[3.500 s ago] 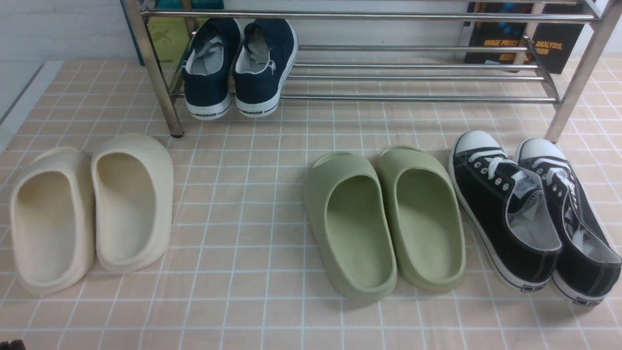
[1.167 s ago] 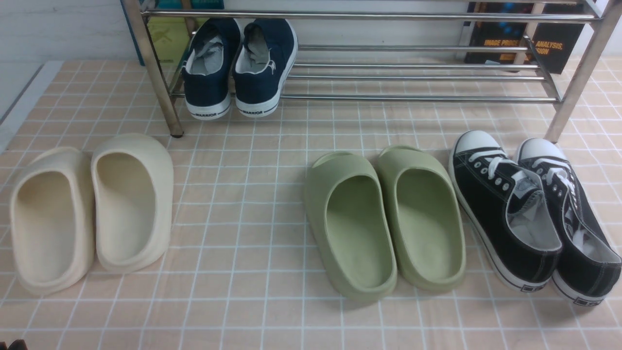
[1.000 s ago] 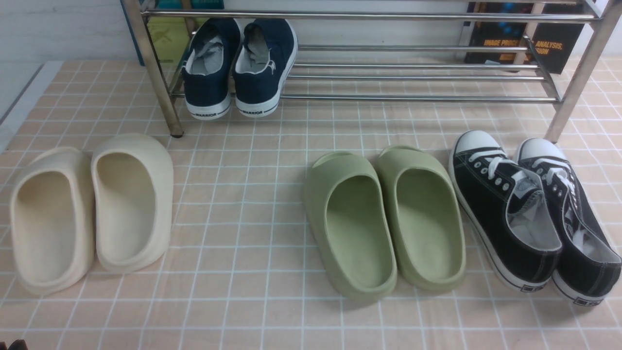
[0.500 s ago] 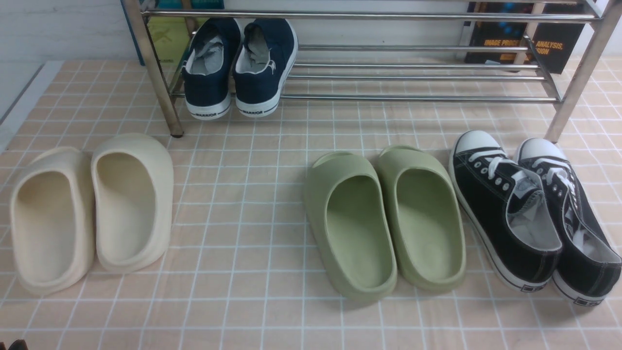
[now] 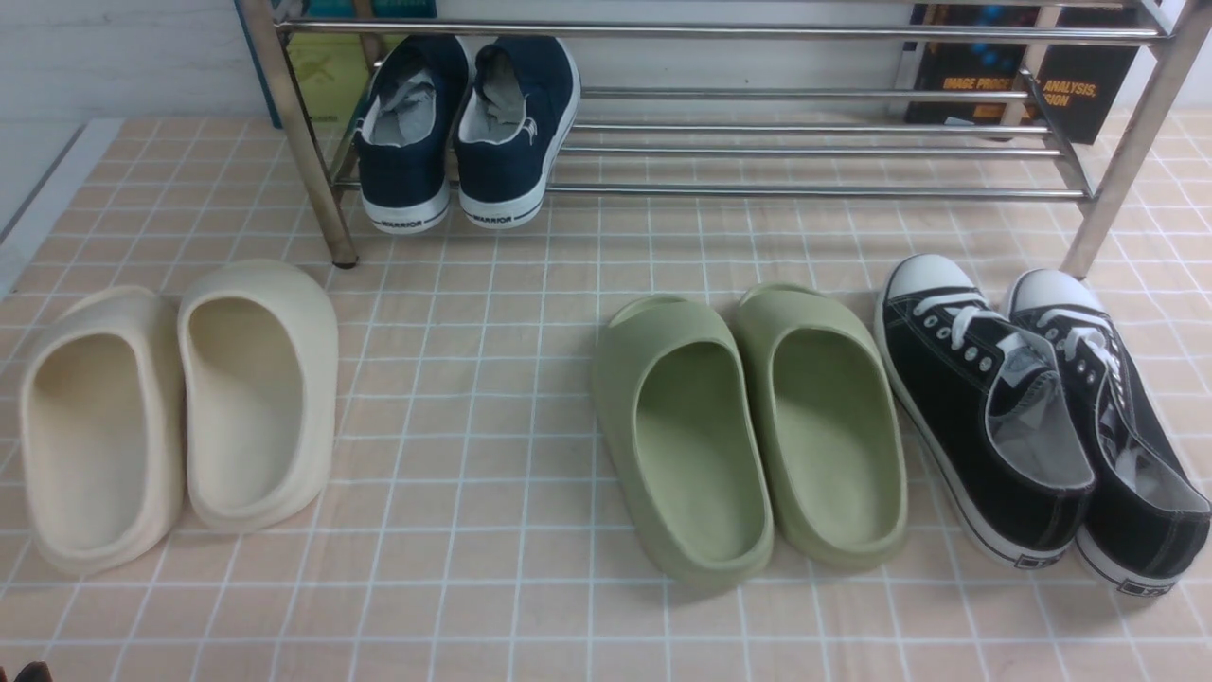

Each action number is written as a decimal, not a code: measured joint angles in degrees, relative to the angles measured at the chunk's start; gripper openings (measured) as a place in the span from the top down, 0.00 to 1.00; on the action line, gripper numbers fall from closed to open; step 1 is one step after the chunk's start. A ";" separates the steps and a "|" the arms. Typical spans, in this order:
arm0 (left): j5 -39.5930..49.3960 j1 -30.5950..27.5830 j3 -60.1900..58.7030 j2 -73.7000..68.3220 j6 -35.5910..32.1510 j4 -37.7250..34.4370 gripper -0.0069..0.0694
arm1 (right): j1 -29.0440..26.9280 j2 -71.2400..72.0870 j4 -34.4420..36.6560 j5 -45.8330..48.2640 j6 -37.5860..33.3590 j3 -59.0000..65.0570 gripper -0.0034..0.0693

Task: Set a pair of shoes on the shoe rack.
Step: Use the right arm to grab the shoe closest to it, then use the right arm to put a shoe into the shoe rack

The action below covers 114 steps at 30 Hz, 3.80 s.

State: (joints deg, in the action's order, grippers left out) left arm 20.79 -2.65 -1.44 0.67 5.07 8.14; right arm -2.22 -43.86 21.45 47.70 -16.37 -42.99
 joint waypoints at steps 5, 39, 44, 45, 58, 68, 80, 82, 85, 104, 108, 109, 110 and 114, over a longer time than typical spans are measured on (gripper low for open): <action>0.00 0.00 0.00 0.00 0.00 0.06 0.69 | 2.71 -18.09 -1.92 9.71 -0.14 -11.20 0.98; 0.00 0.00 0.00 0.00 0.00 0.25 0.64 | 22.55 -53.65 -24.86 7.29 16.87 -25.41 0.24; 0.00 0.00 0.00 0.00 0.00 0.25 0.64 | 21.07 -54.61 -24.80 3.59 17.68 -19.56 0.35; 0.00 0.00 0.00 0.00 0.00 0.25 0.64 | 21.00 -54.61 -24.80 3.41 17.67 -19.34 0.36; 0.04 0.00 0.00 0.00 0.00 0.25 0.62 | 20.64 -49.86 -20.47 7.02 14.11 -21.45 0.94; 0.04 0.00 0.00 0.00 0.00 0.25 0.61 | 20.46 -52.16 -20.92 12.56 10.03 -37.56 0.94; 0.04 0.00 0.00 0.00 0.00 0.25 0.60 | 20.46 -65.49 -20.76 14.17 9.58 -56.38 0.94; 0.04 0.00 0.00 0.00 0.00 0.25 0.60 | 20.46 -67.44 -20.76 14.22 9.05 -59.78 0.94; 0.04 0.00 0.00 0.00 0.00 0.25 0.60 | 20.04 -70.85 -20.48 14.22 8.28 -64.23 0.94; 0.04 0.00 0.00 0.00 0.00 0.25 0.60 | 16.59 -78.86 -16.32 13.10 -1.07 -74.00 0.94; 0.04 0.00 0.00 0.00 0.00 0.25 0.60 | 16.65 -79.55 -14.65 13.10 -4.40 -74.00 0.94; 0.04 0.00 0.00 0.00 0.00 0.25 0.60 | 16.65 -79.84 -14.10 12.82 -4.80 -74.00 0.94; 0.04 0.00 0.00 0.00 0.00 0.25 0.60 | 16.65 -79.97 -14.01 12.60 -4.85 -74.00 0.94; 0.04 0.00 0.00 0.00 0.00 0.25 0.60 | 16.65 -80.24 -14.29 10.25 -4.98 -74.00 0.94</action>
State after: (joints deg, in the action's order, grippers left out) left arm 20.84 -2.65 -1.44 0.67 5.07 8.38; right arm 14.42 -124.10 7.15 57.95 -21.35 -116.99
